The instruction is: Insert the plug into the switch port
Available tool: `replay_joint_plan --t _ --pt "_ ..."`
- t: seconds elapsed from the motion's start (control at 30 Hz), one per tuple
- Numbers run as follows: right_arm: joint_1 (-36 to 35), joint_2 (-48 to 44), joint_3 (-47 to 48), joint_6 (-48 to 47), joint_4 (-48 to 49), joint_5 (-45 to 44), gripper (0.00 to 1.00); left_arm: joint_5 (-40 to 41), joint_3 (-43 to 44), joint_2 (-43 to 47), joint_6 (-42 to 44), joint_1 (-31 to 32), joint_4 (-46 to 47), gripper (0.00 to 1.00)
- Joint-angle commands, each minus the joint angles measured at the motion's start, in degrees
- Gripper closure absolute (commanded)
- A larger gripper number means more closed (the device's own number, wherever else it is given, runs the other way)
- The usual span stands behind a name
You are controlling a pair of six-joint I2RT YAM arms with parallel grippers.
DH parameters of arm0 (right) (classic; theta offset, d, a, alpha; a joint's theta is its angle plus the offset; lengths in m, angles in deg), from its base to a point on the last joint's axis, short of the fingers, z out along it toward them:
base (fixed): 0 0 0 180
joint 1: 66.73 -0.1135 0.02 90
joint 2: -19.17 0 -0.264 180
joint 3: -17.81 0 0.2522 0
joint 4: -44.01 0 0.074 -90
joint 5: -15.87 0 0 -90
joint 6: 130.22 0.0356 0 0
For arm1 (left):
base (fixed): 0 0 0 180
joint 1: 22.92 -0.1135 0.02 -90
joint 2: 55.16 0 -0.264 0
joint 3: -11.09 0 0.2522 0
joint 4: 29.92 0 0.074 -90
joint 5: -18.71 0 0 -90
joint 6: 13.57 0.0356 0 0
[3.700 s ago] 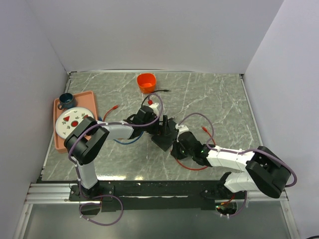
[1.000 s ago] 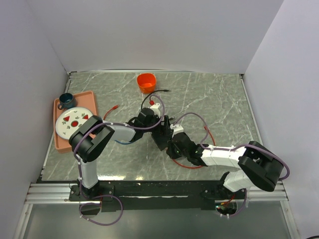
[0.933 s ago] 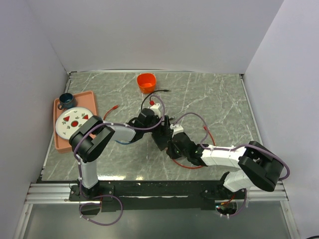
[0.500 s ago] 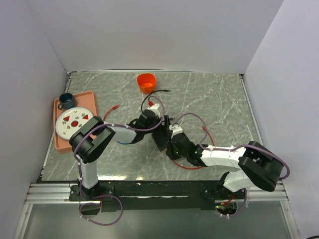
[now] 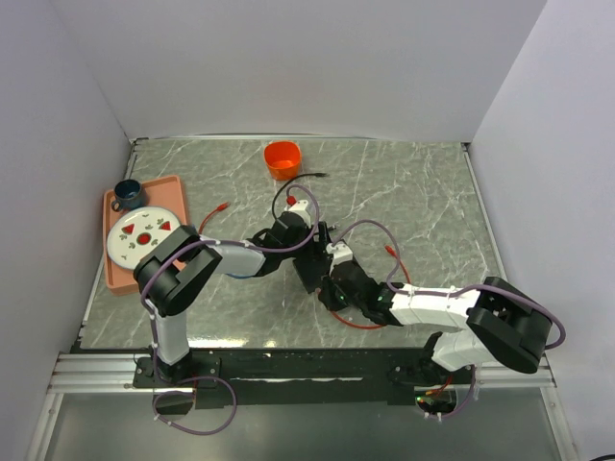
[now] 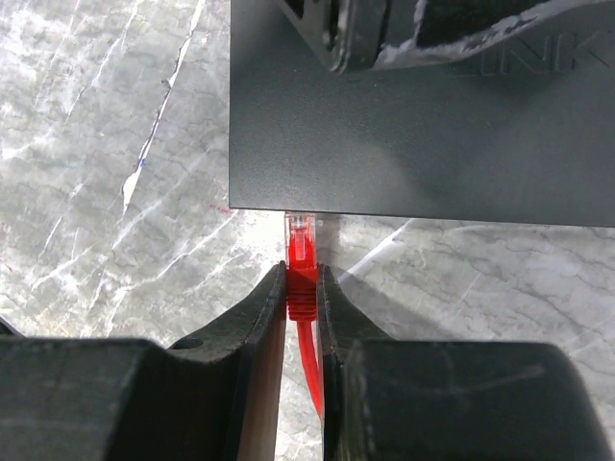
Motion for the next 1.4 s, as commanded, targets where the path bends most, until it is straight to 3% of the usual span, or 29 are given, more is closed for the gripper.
replay_joint_plan --t 0.0,0.23,0.53,0.7,0.83,1.1,1.37 --pt "-0.3 -1.7 1.2 0.7 2.6 -4.8 1.00 -0.2 -2.2 -0.2 -1.3 1.3 -12.3 0.15" --pt "-0.3 -1.7 1.2 0.9 1.1 -5.5 1.00 3.9 -3.8 5.1 1.1 0.2 -13.2 0.13" --pt "-0.2 -5.0 -1.9 -0.5 1.2 -5.0 1.00 -2.3 -8.0 10.0 4.6 -1.6 -14.5 0.16" --pt "-0.2 -7.9 -3.9 -3.1 0.8 -3.2 1.00 -5.3 -12.3 12.1 3.6 -1.9 -11.8 0.23" --pt "-0.3 -8.7 -4.1 -4.8 0.1 -0.7 1.00 -7.0 -13.2 11.6 3.1 -2.8 -9.8 0.34" --pt "-1.9 -8.4 -3.7 -2.1 -5.5 -1.0 1.00 -4.4 -11.6 8.5 3.4 -2.9 -11.9 0.37" --pt "-3.4 -5.9 -3.1 -1.0 -3.9 -2.0 1.00 -4.9 -11.4 8.0 3.5 -2.8 -11.6 0.38"
